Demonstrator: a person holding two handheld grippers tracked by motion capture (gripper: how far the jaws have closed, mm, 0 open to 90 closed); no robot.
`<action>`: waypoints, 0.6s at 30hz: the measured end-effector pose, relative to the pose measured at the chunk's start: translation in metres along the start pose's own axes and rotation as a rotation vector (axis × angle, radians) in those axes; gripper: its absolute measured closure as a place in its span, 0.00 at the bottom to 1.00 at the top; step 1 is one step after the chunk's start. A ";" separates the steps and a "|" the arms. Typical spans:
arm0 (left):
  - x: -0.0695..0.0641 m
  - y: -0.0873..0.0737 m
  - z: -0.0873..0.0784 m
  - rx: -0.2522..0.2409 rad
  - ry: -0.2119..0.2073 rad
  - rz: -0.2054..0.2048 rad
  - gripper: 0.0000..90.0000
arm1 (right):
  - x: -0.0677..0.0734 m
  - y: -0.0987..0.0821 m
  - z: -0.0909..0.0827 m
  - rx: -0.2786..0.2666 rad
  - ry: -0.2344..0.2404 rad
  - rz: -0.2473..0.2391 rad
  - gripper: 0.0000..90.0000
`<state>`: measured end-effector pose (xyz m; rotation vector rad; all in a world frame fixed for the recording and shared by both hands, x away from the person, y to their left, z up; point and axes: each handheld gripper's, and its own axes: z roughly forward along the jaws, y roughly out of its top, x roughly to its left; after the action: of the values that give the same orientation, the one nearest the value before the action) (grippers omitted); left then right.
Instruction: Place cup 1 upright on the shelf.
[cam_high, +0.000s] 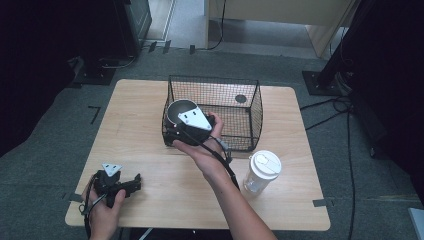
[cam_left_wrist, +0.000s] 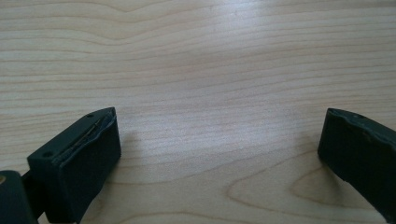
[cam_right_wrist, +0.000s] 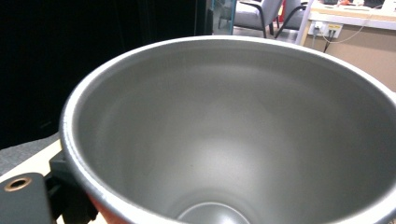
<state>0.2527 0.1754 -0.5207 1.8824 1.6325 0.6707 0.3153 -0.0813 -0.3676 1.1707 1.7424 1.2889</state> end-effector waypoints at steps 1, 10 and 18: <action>0.000 0.000 0.000 0.000 0.000 0.000 0.00 | -0.003 0.000 0.004 0.003 -0.013 0.006 0.08; 0.000 0.000 0.000 -0.002 0.000 -0.001 0.00 | -0.013 -0.004 0.023 0.024 -0.056 0.032 0.08; 0.000 0.000 0.000 -0.002 0.001 0.001 0.00 | -0.016 0.000 0.042 0.022 -0.076 0.059 0.08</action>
<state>0.2527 0.1754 -0.5208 1.8817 1.6318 0.6734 0.3582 -0.0816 -0.3800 1.2759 1.6822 1.2465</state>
